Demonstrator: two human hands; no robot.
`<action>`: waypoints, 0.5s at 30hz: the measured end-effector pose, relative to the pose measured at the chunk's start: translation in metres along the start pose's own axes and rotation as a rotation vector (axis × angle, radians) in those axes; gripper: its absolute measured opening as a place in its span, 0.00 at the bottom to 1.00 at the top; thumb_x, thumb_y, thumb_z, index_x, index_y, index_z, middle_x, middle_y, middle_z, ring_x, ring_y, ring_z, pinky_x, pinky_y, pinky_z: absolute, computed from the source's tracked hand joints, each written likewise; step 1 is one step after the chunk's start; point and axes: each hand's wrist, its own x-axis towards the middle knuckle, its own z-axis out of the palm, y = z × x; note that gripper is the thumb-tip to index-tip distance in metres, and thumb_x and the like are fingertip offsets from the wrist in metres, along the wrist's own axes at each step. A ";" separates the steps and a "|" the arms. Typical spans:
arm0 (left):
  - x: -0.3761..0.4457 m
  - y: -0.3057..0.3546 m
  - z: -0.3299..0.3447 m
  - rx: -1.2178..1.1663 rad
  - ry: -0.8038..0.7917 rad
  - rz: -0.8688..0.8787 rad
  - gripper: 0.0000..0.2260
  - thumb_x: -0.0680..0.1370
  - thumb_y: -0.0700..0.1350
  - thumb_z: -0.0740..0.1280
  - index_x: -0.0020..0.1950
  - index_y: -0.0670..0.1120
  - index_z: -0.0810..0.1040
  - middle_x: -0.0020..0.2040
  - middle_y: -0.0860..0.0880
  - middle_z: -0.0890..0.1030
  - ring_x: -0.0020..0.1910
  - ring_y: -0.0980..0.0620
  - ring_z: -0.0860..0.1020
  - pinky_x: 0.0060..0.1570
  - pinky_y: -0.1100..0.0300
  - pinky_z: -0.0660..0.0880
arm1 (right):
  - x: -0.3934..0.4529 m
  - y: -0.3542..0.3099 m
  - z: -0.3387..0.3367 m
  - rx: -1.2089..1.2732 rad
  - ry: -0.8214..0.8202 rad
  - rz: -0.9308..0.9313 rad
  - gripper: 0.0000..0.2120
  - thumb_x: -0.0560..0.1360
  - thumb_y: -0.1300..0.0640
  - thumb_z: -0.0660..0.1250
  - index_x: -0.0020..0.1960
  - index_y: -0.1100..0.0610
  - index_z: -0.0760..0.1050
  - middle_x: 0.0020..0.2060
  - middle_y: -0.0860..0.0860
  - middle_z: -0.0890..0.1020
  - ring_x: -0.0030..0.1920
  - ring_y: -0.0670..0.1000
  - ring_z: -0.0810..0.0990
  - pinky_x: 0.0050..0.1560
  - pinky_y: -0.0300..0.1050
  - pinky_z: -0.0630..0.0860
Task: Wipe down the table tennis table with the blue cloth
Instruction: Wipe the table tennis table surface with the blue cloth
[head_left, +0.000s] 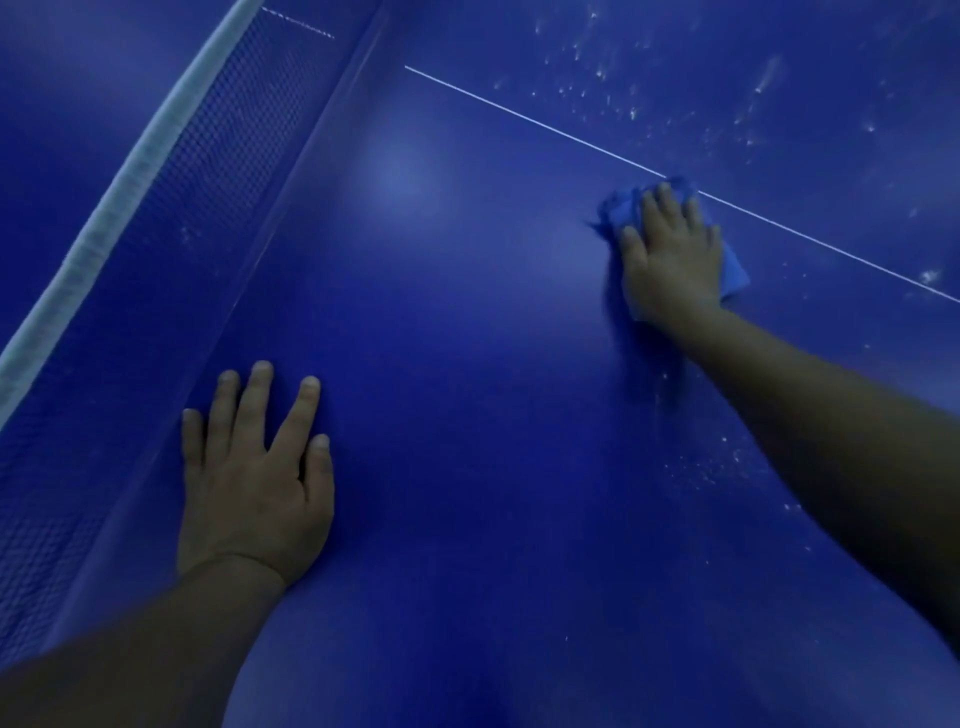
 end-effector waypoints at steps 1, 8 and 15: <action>0.000 0.000 0.000 -0.001 -0.004 0.002 0.27 0.81 0.57 0.48 0.79 0.51 0.63 0.81 0.43 0.57 0.81 0.44 0.48 0.76 0.53 0.32 | -0.020 -0.012 0.005 -0.020 0.025 -0.092 0.30 0.81 0.43 0.49 0.79 0.54 0.60 0.80 0.53 0.60 0.78 0.62 0.57 0.75 0.65 0.56; 0.001 -0.001 0.001 -0.005 -0.001 0.013 0.27 0.81 0.56 0.49 0.79 0.50 0.64 0.80 0.42 0.59 0.81 0.42 0.51 0.77 0.52 0.34 | -0.161 -0.020 0.006 -0.080 -0.179 -1.185 0.25 0.83 0.43 0.53 0.78 0.48 0.62 0.79 0.51 0.61 0.80 0.59 0.53 0.78 0.61 0.48; 0.001 -0.002 0.001 0.005 0.005 0.017 0.27 0.81 0.56 0.49 0.79 0.50 0.64 0.80 0.42 0.59 0.81 0.42 0.51 0.77 0.51 0.35 | 0.029 0.057 -0.015 0.048 -0.015 0.089 0.33 0.79 0.40 0.46 0.77 0.57 0.62 0.78 0.56 0.63 0.76 0.62 0.61 0.74 0.62 0.58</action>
